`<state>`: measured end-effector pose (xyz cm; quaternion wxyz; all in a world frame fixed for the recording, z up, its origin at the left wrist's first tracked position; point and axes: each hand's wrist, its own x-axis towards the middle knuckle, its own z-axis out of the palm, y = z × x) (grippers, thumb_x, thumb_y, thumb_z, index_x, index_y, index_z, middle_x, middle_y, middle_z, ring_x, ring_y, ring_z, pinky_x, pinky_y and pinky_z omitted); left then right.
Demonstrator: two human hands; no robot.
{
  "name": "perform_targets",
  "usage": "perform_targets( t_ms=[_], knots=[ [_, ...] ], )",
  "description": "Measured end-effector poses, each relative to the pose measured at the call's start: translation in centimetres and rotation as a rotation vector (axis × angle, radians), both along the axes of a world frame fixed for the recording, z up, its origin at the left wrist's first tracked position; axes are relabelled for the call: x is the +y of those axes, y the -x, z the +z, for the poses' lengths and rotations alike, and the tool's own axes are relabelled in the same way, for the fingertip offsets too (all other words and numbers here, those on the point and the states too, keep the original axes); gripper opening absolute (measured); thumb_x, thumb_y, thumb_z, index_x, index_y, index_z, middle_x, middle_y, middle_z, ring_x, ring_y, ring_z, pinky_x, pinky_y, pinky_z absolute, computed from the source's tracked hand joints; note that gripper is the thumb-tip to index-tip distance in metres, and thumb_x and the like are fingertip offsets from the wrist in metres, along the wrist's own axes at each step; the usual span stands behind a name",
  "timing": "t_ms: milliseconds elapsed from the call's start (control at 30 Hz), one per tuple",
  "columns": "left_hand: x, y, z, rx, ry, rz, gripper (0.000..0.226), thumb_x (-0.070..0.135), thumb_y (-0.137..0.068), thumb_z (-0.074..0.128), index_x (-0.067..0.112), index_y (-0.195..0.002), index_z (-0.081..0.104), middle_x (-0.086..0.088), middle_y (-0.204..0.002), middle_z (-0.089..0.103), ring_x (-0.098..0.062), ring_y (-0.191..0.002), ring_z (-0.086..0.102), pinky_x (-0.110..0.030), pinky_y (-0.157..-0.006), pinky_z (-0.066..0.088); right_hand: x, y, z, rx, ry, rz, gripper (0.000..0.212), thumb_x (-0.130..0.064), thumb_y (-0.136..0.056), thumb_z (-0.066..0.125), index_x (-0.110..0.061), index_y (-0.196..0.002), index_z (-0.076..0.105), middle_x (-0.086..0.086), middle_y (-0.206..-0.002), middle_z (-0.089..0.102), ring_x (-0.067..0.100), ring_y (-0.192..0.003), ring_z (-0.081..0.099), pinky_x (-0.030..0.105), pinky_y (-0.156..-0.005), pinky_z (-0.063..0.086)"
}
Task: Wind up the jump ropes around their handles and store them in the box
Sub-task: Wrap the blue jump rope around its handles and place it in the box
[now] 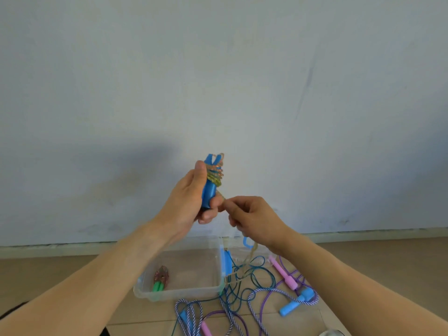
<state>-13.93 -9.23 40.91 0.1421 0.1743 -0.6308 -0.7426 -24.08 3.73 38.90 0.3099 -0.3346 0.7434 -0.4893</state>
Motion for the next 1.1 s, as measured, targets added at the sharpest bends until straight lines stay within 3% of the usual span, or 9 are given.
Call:
perform_targets(
  t_ms=[133, 333, 467, 567, 667, 767, 900, 1033, 1100],
  knots=[
    [-1.6, -0.4, -0.1, -0.137, 0.310, -0.012, 0.058, 0.058, -0.097, 0.034, 0.002, -0.106, 0.048, -0.007, -0.063, 0.053, -0.021, -0.047, 0.042, -0.029, -0.047, 0.034, -0.1, 0.7, 1.0, 0.016, 0.059, -0.174, 0.024, -0.029, -0.095, 0.060, -0.016, -0.085, 0.077, -0.006, -0.052, 0.042, 0.009, -0.046, 0.033, 0.024, -0.048, 0.029],
    [-1.5, -0.3, -0.8, -0.193, 0.483, -0.042, 0.038, 0.051, -0.097, 0.037, 0.018, -0.108, 0.050, -0.006, -0.070, 0.059, -0.017, -0.055, 0.052, -0.031, -0.055, 0.045, 0.0, 0.0, 2.0, 0.114, -0.038, -0.105, 0.025, -0.028, -0.091, 0.063, -0.009, -0.082, 0.076, -0.005, -0.050, 0.047, 0.007, -0.042, 0.034, 0.018, -0.045, 0.030],
    [-1.1, -0.2, -1.9, -0.269, 0.674, -0.077, 0.045, 0.060, -0.092, 0.030, 0.021, -0.109, 0.044, -0.007, -0.077, 0.060, -0.014, -0.060, 0.051, -0.035, -0.061, 0.047, 0.1, -1.1, 2.0, 0.241, -0.103, 0.035, 0.040, -0.025, -0.092, 0.059, -0.002, -0.061, 0.053, -0.003, -0.045, 0.038, 0.009, -0.041, 0.028, 0.019, -0.045, 0.029],
    [-0.7, -0.2, -2.7, -0.317, 0.862, -0.132, 0.051, 0.064, -0.088, 0.018, 0.024, -0.113, 0.035, -0.006, -0.084, 0.057, -0.015, -0.071, 0.054, -0.035, -0.067, 0.047, 0.0, -1.1, 2.1, 0.123, -0.139, -0.007, 0.036, -0.025, -0.092, 0.057, -0.005, -0.062, 0.056, -0.006, -0.047, 0.042, 0.009, -0.043, 0.034, 0.018, -0.047, 0.032],
    [-0.3, -0.1, -2.6, -0.377, 0.941, -0.208, 0.055, 0.066, -0.091, 0.003, 0.032, -0.126, 0.030, -0.005, -0.112, 0.052, -0.021, -0.102, 0.049, -0.042, -0.095, 0.044, -0.1, -1.1, 2.0, -0.262, -0.067, -0.046, 0.028, -0.020, -0.092, 0.047, -0.006, -0.068, 0.055, 0.000, -0.056, 0.048, 0.013, -0.049, 0.034, 0.027, -0.053, 0.029],
    [0.5, 0.0, -2.3, -0.508, 1.094, -0.305, 0.052, 0.047, -0.103, 0.009, 0.025, -0.150, 0.011, -0.004, -0.141, 0.033, -0.026, -0.123, 0.035, -0.044, -0.109, 0.030, -0.1, -0.9, 1.7, -0.511, -0.002, -0.032, 0.036, -0.039, -0.095, 0.045, -0.010, -0.076, 0.057, 0.003, -0.067, 0.050, 0.013, -0.052, 0.033, 0.027, -0.052, 0.026],
    [0.4, -0.3, -3.0, -0.450, 1.108, -0.354, 0.067, 0.043, -0.105, 0.024, 0.027, -0.153, -0.019, -0.008, -0.130, 0.038, -0.023, -0.125, 0.037, -0.040, -0.110, 0.031, 0.0, -0.2, 1.0, -0.315, -0.107, -0.074, 0.053, -0.054, -0.097, 0.047, -0.008, -0.077, 0.063, -0.004, -0.055, 0.051, 0.011, -0.050, 0.030, 0.023, -0.049, 0.028],
    [-1.4, -0.7, -2.4, -0.324, 0.968, -0.308, 0.070, 0.044, -0.096, 0.054, 0.038, -0.154, 0.013, 0.002, -0.124, 0.056, -0.012, -0.105, 0.058, -0.027, -0.094, 0.046, 0.2, 0.8, 0.5, -0.271, -0.058, 0.012, 0.053, -0.050, -0.098, 0.046, -0.003, -0.081, 0.063, -0.010, -0.053, 0.048, 0.010, -0.050, 0.029, 0.022, -0.051, 0.029],
    [-2.6, -0.9, -1.7, -0.264, 0.821, -0.244, 0.072, 0.063, -0.079, 0.066, 0.041, -0.141, 0.036, 0.007, -0.109, 0.063, -0.009, -0.091, 0.065, -0.027, -0.085, 0.053, 0.3, 1.3, 0.4, -0.328, -0.008, 0.144, 0.052, -0.046, -0.099, 0.044, 0.003, -0.088, 0.060, -0.008, -0.054, 0.037, 0.012, -0.054, 0.024, 0.021, -0.052, 0.027]
  ],
)
